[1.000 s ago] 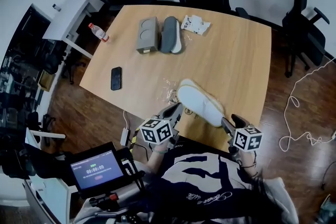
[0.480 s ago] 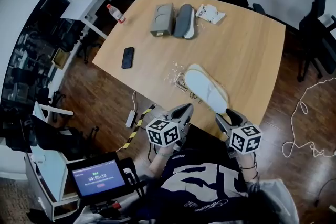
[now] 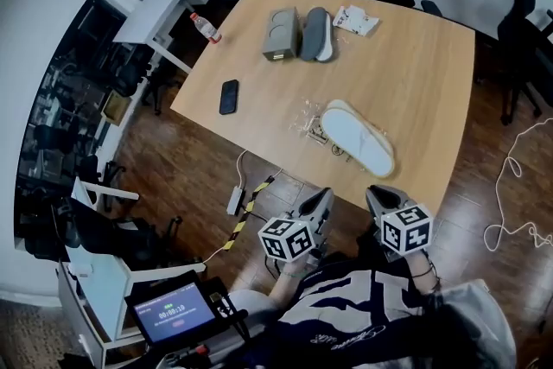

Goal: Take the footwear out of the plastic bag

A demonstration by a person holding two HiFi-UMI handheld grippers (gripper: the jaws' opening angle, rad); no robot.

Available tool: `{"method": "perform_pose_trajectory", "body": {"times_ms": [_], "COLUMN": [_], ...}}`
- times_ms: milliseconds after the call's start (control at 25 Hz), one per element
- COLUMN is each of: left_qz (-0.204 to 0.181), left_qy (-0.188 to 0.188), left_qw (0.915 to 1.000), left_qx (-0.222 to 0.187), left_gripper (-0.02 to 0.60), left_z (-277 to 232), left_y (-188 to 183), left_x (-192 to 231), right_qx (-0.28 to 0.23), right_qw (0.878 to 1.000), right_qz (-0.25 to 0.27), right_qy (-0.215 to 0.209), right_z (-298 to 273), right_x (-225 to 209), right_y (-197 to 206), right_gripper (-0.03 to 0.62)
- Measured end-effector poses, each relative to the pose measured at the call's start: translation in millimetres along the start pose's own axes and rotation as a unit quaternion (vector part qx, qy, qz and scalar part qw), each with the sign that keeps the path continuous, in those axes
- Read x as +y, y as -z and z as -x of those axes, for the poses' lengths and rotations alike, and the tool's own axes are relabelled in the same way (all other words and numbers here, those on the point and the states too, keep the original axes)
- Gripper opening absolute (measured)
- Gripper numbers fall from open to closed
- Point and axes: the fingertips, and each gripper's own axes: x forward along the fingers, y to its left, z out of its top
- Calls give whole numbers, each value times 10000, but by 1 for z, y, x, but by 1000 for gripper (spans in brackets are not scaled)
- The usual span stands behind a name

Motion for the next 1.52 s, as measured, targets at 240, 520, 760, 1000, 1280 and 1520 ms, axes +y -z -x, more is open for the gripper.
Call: {"method": "perform_pose_trajectory", "body": {"times_ms": [240, 520, 760, 1000, 1280, 1520], "left_qz": [95, 237, 474, 567, 341, 153], "left_qy": [-149, -262, -35, 458, 911, 1071], "left_qw": [9994, 9975, 9968, 9963, 9947, 9935], "left_qx": [-284, -609, -650, -450, -342, -353], "left_gripper": [5, 3, 4, 3, 5, 5], "left_z": [55, 148, 196, 196, 179, 166], "left_y": [14, 40, 78, 98, 98, 96], "left_x": [9, 35, 38, 15, -22, -59], "right_qx": [-60, -194, -184, -175, -427, -619], "right_qw": [9997, 9988, 9991, 9998, 9989, 9979], "right_qz": [187, 241, 77, -49, -108, -144], "right_qy": [-145, -382, -362, -60, 137, 113], "right_z": [1, -5, 15, 49, 77, 106], "right_x": [43, 124, 175, 185, 177, 169], "right_y": [6, 36, 82, 111, 112, 107], "right_gripper": [26, -6, -6, -6, -6, -6]}}
